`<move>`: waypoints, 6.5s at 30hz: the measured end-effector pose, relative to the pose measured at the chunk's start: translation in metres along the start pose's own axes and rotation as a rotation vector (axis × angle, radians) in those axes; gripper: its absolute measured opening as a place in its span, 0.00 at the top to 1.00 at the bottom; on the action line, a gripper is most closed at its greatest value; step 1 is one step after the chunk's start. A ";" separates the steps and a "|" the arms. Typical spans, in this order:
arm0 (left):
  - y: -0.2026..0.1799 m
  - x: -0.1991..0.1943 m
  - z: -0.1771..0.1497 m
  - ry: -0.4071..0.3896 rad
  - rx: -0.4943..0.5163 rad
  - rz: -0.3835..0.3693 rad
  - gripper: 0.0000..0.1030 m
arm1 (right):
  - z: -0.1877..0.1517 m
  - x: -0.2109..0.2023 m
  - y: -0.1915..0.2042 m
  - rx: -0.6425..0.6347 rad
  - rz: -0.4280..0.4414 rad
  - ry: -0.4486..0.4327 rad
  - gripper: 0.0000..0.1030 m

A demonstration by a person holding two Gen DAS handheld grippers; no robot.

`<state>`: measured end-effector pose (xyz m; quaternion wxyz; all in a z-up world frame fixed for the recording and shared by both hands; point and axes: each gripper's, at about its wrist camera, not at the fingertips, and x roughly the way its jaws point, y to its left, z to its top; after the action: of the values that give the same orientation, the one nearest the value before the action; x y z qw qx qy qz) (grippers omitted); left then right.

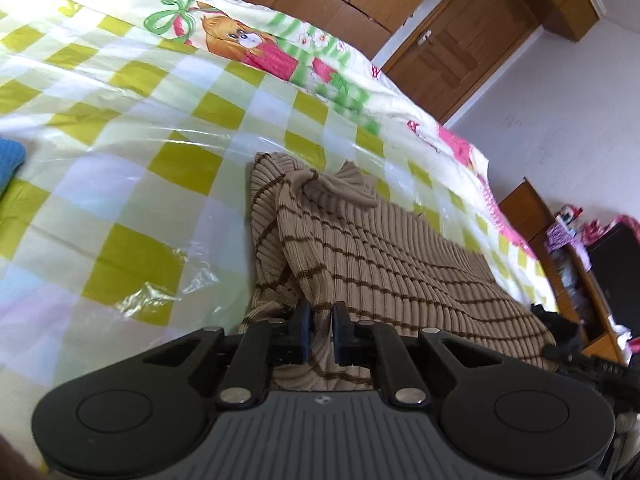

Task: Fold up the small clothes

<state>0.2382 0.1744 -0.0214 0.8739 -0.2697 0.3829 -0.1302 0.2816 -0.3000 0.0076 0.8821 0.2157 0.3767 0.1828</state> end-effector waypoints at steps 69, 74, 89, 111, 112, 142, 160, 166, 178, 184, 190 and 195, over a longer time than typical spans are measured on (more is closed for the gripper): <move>-0.093 0.030 -0.020 -0.146 0.323 0.215 0.57 | -0.010 0.041 -0.043 0.146 -0.113 -0.096 0.54; -0.102 0.073 -0.033 -0.046 0.348 0.170 0.57 | -0.011 0.068 -0.048 0.172 -0.040 -0.044 0.53; -0.102 0.084 -0.058 0.035 0.374 0.216 0.56 | -0.009 0.079 -0.056 0.257 0.069 0.031 0.80; -0.177 0.058 -0.109 0.032 0.443 0.092 0.56 | -0.053 -0.018 -0.095 0.286 0.027 0.068 0.76; -0.180 0.065 -0.112 0.050 0.452 0.086 0.56 | -0.054 -0.018 -0.096 0.298 0.036 0.057 0.73; -0.207 0.084 -0.136 0.010 0.721 0.116 0.50 | -0.027 -0.051 -0.088 0.394 -0.011 0.003 0.80; -0.098 0.063 -0.098 0.081 0.223 -0.212 0.49 | 0.031 0.084 0.131 0.090 -0.058 0.174 0.77; -0.078 0.039 -0.096 0.075 0.203 -0.188 0.49 | 0.021 0.064 0.164 -0.015 -0.013 0.120 0.76; -0.049 -0.029 -0.113 0.009 0.006 -0.193 0.41 | 0.008 0.099 0.154 -0.217 -0.145 0.217 0.58; -0.069 -0.039 -0.105 -0.061 0.027 -0.196 0.25 | 0.010 0.124 0.159 -0.253 -0.213 0.244 0.53; -0.084 -0.012 -0.114 0.043 0.002 -0.158 0.25 | 0.004 0.117 0.160 -0.266 -0.229 0.260 0.53; -0.102 -0.004 -0.116 0.027 0.034 -0.121 0.26 | -0.002 0.109 0.175 -0.326 -0.206 0.268 0.40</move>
<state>0.1476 0.0495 -0.0262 0.8635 -0.2758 0.3755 -0.1931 0.3227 -0.0997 0.0337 0.8614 0.0047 0.4760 0.1771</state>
